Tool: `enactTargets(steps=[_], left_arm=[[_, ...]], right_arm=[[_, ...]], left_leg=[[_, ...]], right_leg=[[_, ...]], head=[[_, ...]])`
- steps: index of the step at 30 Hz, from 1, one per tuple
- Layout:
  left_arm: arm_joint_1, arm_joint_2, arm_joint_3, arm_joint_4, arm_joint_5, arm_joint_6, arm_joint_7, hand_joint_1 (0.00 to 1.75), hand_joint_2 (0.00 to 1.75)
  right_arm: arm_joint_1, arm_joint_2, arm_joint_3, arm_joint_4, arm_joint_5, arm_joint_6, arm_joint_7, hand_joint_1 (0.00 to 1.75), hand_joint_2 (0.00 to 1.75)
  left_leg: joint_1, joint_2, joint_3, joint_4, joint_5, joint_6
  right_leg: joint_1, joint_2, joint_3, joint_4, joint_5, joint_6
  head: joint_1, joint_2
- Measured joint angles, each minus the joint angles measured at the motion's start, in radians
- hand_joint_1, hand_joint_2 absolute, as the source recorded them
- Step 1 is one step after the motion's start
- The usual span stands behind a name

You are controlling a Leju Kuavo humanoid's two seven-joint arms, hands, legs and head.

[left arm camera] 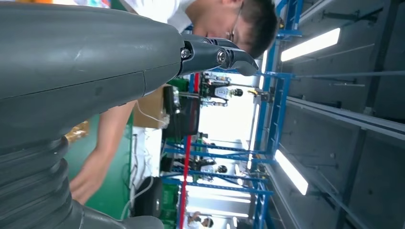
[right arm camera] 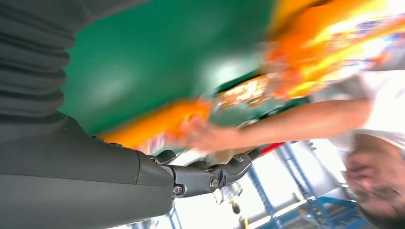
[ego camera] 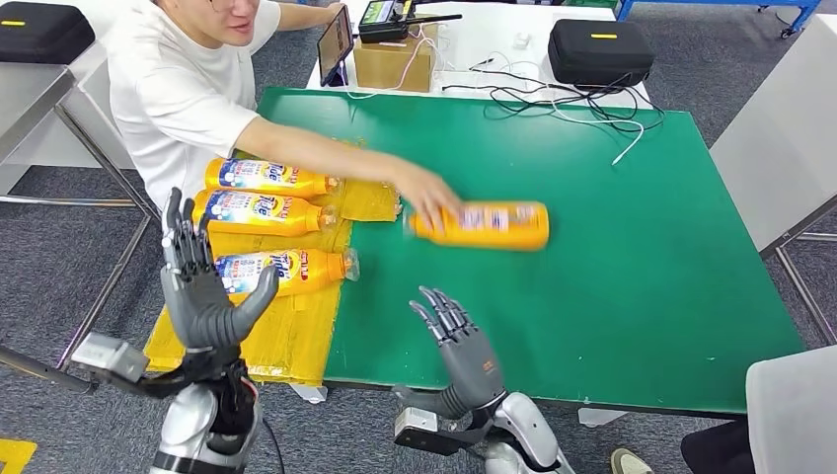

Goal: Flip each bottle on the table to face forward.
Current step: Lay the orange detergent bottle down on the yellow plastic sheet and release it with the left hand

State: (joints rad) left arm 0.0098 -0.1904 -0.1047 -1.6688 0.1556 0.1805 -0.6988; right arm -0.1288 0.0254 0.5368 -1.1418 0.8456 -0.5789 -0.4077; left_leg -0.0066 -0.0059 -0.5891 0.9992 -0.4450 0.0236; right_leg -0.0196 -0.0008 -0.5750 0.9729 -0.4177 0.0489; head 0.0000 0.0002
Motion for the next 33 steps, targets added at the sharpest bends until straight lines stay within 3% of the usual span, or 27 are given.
enactTargets(steps=[4, 9, 21, 33], left_arm=[[0.085, -0.023, 0.003, -0.064, -0.035, -0.016, 0.0, 0.0, 1.75], [0.143, -0.05, 0.01, -0.095, -0.04, -0.038, 0.0, 0.0, 1.75], [0.14, -0.069, 0.023, -0.046, -0.042, 0.032, 0.0, 0.0, 1.75], [0.153, -0.068, 0.035, -0.027, -0.066, 0.049, 0.0, 0.0, 1.75]], right_arm=[[-0.003, -0.035, -0.014, -0.007, 0.157, -0.023, 0.118, 0.0, 1.75], [-0.034, -0.057, -0.025, -0.013, 0.209, 0.015, 0.173, 0.0, 1.75], [-0.172, -0.035, -0.025, 0.147, 0.186, 0.1, 0.261, 0.0, 1.75], [-0.226, -0.026, -0.029, 0.281, 0.254, 0.206, 0.424, 0.0, 1.75]], left_leg=[[0.0, 0.0, 0.0, 0.0, 0.0, 0.0], [0.0, 0.0, 0.0, 0.0, 0.0, 0.0], [0.0, 0.0, 0.0, 0.0, 0.0, 0.0], [0.0, 0.0, 0.001, 0.0, 0.0, 0.0]], right_leg=[[0.0, 0.0, 0.0, 0.0, 0.0, 0.0], [0.0, 0.0, 0.0, 0.0, 0.0, 0.0], [0.0, 0.0, 0.0, 0.0, 0.0, 0.0], [0.0, 0.0, 0.001, 0.0, 0.0, 0.0]], head=[[0.0, 0.0], [0.0, 0.0], [0.0, 0.0], [0.0, 0.0]])
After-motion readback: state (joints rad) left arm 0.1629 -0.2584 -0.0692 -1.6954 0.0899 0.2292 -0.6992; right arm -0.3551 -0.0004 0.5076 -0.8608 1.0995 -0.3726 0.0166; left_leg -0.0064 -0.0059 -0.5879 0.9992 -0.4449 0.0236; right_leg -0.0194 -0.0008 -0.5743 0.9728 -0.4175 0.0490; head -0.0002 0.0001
